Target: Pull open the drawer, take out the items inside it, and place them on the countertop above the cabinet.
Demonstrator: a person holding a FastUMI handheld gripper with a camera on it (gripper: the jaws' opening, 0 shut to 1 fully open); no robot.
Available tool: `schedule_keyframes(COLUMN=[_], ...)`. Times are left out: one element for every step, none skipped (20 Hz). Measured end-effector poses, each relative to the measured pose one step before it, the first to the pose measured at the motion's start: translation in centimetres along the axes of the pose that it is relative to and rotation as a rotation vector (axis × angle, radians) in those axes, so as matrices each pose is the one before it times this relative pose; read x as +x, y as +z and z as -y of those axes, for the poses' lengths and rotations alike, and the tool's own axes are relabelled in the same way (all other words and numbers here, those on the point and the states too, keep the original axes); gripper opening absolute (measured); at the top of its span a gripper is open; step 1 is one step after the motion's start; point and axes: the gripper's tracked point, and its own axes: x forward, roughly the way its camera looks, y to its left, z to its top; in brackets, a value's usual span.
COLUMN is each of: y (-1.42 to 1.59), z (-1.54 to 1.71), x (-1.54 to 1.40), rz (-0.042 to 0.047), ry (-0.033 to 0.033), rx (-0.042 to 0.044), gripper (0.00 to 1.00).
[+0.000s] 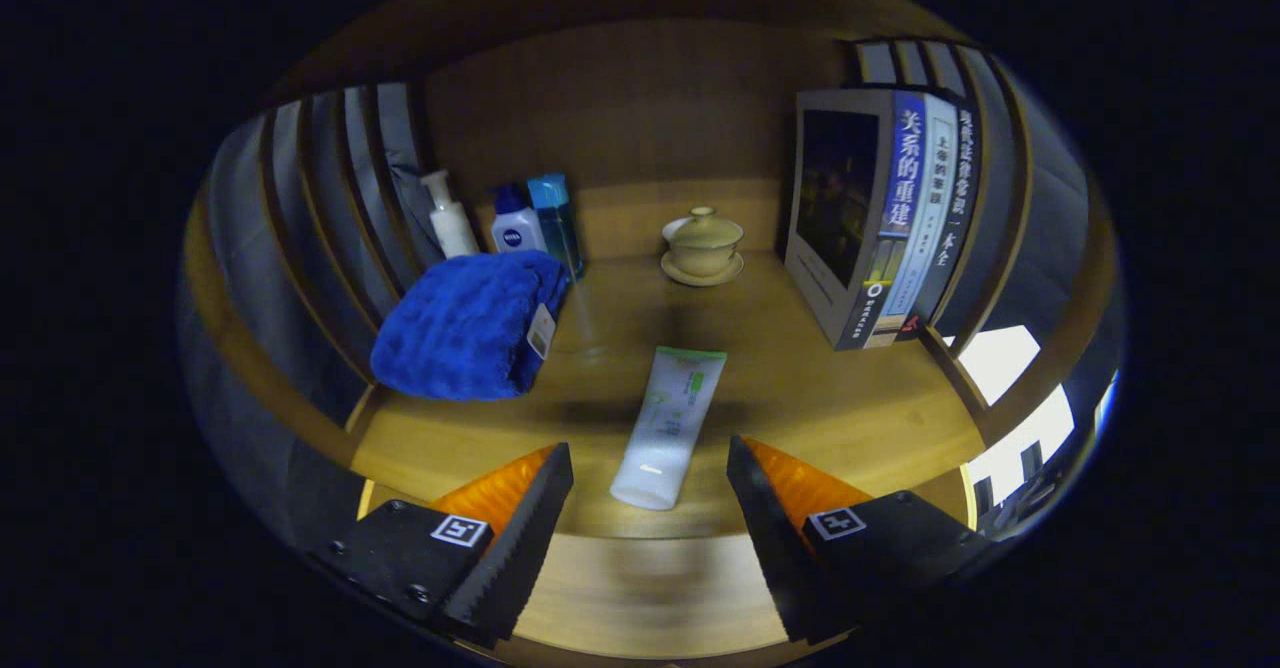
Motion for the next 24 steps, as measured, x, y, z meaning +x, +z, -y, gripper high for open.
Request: schedule_keyframes(y=[0.363,0.431,0.123,-0.121,-0.286,-0.292,-0.248,-0.491,-0.558,-0.714,-0.737,-0.764,-0.755,-0.931,-0.741,-0.883,-0.683,-0.857,-0.879,-0.889,-0.784,-0.657,-0.551,-0.474], z=[0.02,0.079,-0.057,0.076,0.063,0.125,0.124,0.123,0.053,-0.112,-0.081,0.041,0.026,0.071,0.121,0.033,-0.11,-0.213,0.076,0.055,0.032,0.075,0.05,-0.048], x=[-1.038,-1.176,-1.31,-0.896,-1.182,-1.2,-1.176,-1.393,-1.222,-1.257,-1.294,-1.128,-0.94,-1.069,-1.042,-0.823,-0.728,-0.792,-0.499,-0.642,-0.391,-0.468,-0.518,-0.356], rz=[0.04393,0.04931,0.03631,0.02345,0.02174,0.02645,0.02487,0.02053,0.01716,0.01281,0.00986,0.01119,0.00718,0.00539,0.0051,0.00543,0.00539,0.00212,-0.00096,-0.00151,-0.00027,0.0019,0.00612,0.00764], ry=[0.00134,0.00231,0.00471,0.00572,0.00388,-0.00211,-0.00284,-0.00162,-0.00084,0.00439,0.00186,-0.0035,-0.0064,-0.01025,-0.01207,-0.00805,-0.00309,-0.00062,-0.00784,-0.00963,-0.0094,-0.00897,-0.00819,-0.00587], rx=[-0.02085,-0.01891,-0.01329,-0.01336,-0.01246,-0.01019,-0.01026,-0.00687,-0.00276,-0.00356,-0.00435,-0.00146,-0.00403,-0.00677,-0.00764,-0.00695,-0.00582,-0.00629,-0.00491,-0.00024,0.00752,0.01373,0.01893,0.01949], gripper=[1.0,1.0,1.0,1.0,1.0,1.0,1.0,1.0,1.0,1.0,1.0,1.0,1.0,1.0,1.0,1.0,1.0,1.0,1.0,1.0,0.99,0.99,0.99,0.99])
